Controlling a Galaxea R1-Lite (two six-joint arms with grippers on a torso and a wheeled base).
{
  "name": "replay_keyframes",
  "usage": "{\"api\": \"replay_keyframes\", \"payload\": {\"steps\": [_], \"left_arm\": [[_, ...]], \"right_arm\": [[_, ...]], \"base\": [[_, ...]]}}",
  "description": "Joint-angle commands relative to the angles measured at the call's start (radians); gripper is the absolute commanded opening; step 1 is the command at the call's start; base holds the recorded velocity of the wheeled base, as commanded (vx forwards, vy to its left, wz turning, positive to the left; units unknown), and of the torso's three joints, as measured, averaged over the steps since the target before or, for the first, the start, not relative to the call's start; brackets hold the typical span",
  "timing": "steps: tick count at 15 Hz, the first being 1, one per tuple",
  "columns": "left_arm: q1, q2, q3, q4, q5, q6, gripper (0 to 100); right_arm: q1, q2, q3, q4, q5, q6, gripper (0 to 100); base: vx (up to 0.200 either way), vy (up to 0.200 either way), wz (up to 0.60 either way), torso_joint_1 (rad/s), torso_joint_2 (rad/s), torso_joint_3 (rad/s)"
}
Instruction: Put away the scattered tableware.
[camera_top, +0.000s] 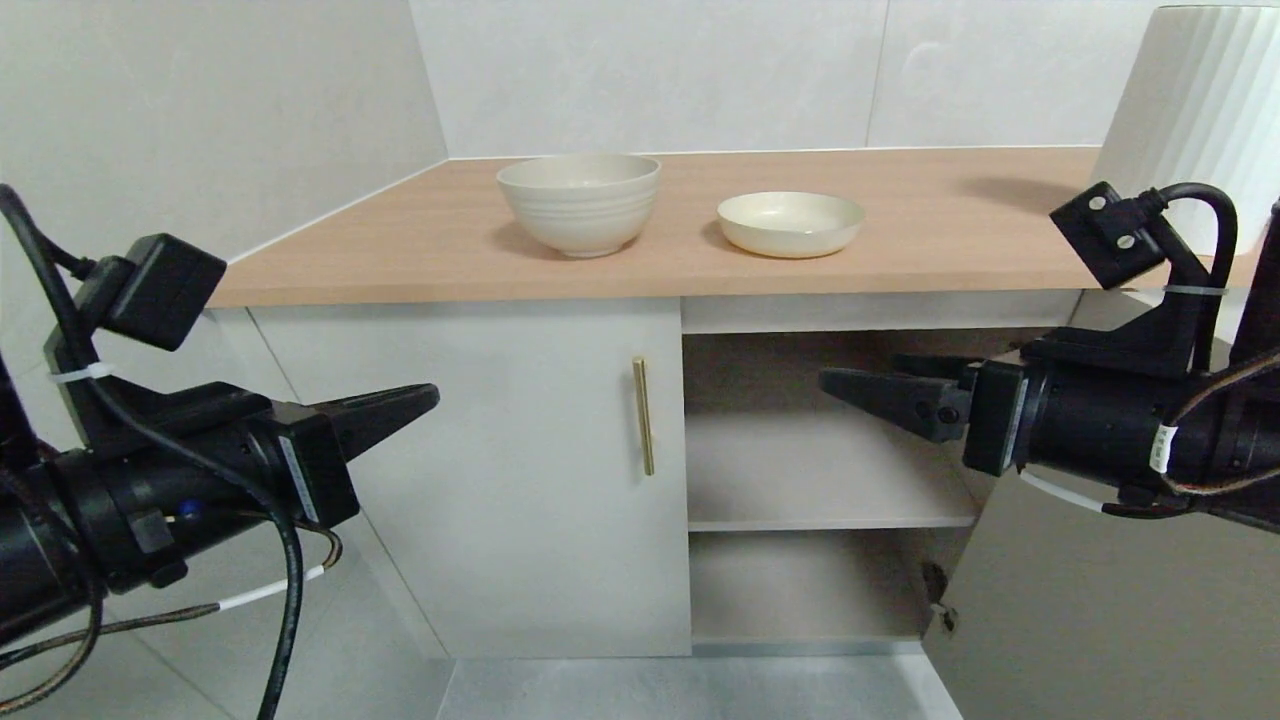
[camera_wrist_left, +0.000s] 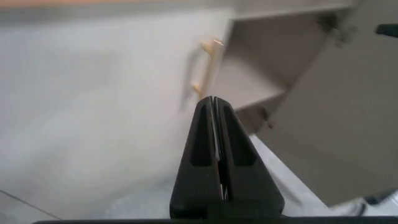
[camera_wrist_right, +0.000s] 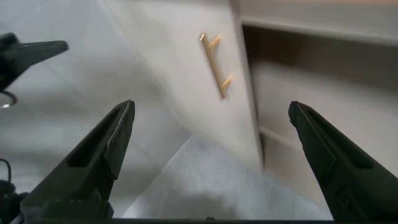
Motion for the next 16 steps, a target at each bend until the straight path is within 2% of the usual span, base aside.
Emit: {"api": "replay_keyframes", "payload": {"steps": [1,3,6,10,12,16], "left_arm": [[0.0,0.004,0.0,0.002,0.0,-0.001,0],[0.0,0.003,0.001,0.0,0.0,-0.001,0],[0.0,-0.002,0.001,0.0,0.003,-0.004,0],[0.0,-0.003,0.001,0.0,0.003,-0.004,0],[0.0,-0.003,0.001,0.0,0.003,-0.004,0],[0.0,-0.002,0.0,0.0,0.004,-0.007,0]], "right_arm": [[0.0,-0.014,0.008,-0.001,0.002,0.0,100],[0.002,-0.02,0.018,-0.002,0.004,0.0,100],[0.002,-0.054,0.07,-0.022,0.073,-0.011,100],[0.0,-0.045,0.106,-0.108,0.073,-0.025,100],[0.002,-0.049,0.11,-0.11,0.075,-0.037,100],[0.002,-0.06,0.126,-0.11,0.076,-0.066,100]], "base": [[0.2,0.0,0.0,-0.002,0.01,0.007],[0.1,0.0,0.0,-0.001,0.0,0.001],[0.0,0.0,0.0,0.0,0.0,0.0],[0.0,0.0,0.0,0.0,0.0,0.0],[0.0,0.0,0.0,0.0,0.0,0.0],[0.0,0.0,0.0,0.056,-0.21,-0.205]]}}
